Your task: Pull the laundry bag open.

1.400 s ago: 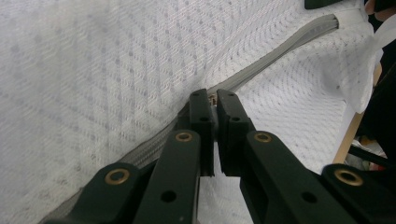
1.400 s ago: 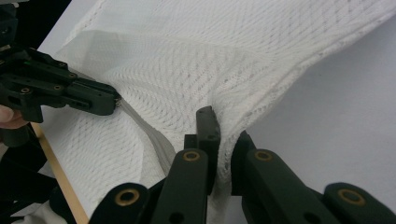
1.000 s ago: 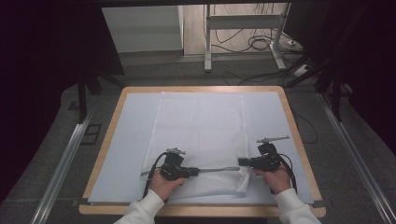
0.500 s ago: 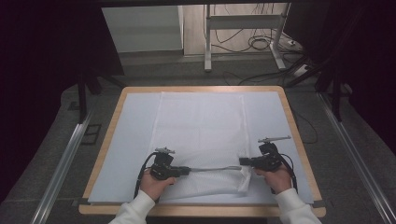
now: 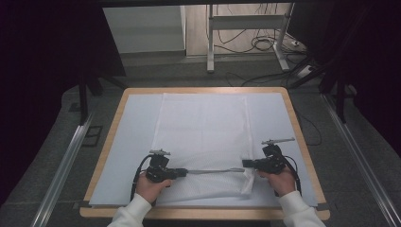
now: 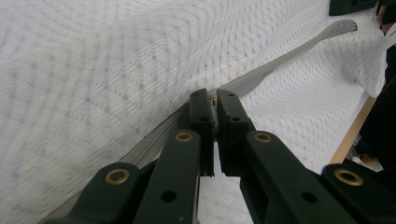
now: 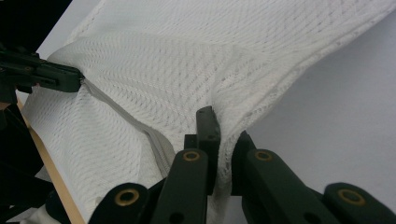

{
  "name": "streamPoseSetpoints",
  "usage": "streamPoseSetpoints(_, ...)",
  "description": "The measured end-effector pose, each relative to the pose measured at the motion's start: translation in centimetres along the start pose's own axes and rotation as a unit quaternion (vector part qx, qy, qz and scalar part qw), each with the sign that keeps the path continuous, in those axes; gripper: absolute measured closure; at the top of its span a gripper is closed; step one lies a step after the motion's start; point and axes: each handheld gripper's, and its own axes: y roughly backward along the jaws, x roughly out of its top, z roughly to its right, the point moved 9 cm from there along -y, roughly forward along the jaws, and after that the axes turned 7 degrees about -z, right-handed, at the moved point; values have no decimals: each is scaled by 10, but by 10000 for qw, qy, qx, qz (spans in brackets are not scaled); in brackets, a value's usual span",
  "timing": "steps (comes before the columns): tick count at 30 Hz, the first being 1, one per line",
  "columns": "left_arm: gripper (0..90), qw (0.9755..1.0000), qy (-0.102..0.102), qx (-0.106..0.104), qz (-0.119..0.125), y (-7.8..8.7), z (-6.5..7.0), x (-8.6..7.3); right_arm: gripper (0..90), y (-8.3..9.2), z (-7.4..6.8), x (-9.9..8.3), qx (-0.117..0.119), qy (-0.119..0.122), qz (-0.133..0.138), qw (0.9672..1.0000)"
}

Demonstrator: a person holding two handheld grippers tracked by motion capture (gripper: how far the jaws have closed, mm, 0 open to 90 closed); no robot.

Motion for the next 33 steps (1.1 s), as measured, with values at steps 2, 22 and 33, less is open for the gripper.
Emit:
streamPoseSetpoints(2, 867, 10000, -1, 9, 13, 2, -1, -1, 881, -1, 0, 0, -7, 2, -6, 10000)
streamPoseSetpoints(22, 867, 9998, 125, 121, 128, 19, -16, -7, 881, -1, -1, -1, 5, 7, -22, 10000)
streamPoseSetpoints(33, 866, 9994, 233, 159, 222, 29, -26, -10, 881, -2, -1, -1, 12, 12, -38, 10000)
